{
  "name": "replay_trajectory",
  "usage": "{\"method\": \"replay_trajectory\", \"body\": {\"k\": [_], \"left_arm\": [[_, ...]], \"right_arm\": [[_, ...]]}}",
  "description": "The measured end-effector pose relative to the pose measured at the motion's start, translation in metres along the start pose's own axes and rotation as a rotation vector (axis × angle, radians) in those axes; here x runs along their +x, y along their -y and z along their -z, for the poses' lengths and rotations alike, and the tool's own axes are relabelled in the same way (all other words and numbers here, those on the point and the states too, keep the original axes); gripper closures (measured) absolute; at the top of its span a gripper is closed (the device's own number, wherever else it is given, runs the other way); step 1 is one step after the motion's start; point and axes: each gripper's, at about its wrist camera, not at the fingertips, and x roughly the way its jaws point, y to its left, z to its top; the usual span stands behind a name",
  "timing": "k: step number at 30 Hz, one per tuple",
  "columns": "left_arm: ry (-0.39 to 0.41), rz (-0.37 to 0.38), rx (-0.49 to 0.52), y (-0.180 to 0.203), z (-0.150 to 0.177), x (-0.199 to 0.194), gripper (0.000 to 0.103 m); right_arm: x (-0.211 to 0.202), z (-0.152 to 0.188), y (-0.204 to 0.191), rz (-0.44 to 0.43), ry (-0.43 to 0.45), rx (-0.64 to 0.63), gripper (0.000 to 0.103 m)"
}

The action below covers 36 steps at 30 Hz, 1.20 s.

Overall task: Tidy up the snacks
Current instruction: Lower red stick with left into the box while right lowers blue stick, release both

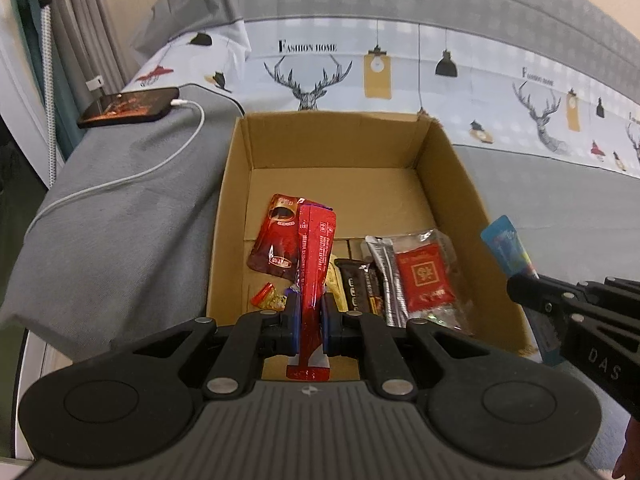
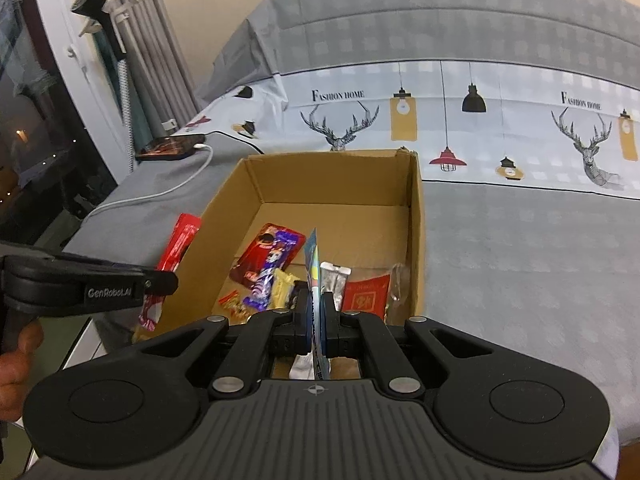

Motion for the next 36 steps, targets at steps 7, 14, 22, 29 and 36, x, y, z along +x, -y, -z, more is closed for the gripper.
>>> {"method": "replay_trajectory", "body": {"k": [7,14,22,29,36], "left_arm": [[-0.055,-0.009,0.011,-0.004,-0.016,0.040,0.092],[-0.095,-0.018,0.021,-0.005,-0.025,0.073,0.092],[-0.119,-0.033,0.028,-0.006,-0.031,0.099,0.092],[-0.135,-0.057,0.019,-0.013,-0.037,0.116,0.024],[-0.103,-0.056,-0.023,-0.017,-0.037,0.096,0.001]], "right_arm": [[0.045,-0.014,0.012,0.010,-0.047,0.028,0.099],[0.086,-0.021,0.017,0.018,-0.085,0.035,0.099],[0.116,-0.023,0.018,0.018,-0.119,0.028,0.099],[0.135,-0.026,0.020,0.031,-0.142,0.035,0.097],[0.122,-0.033,0.024,0.062,-0.095,0.098,0.026]]}}
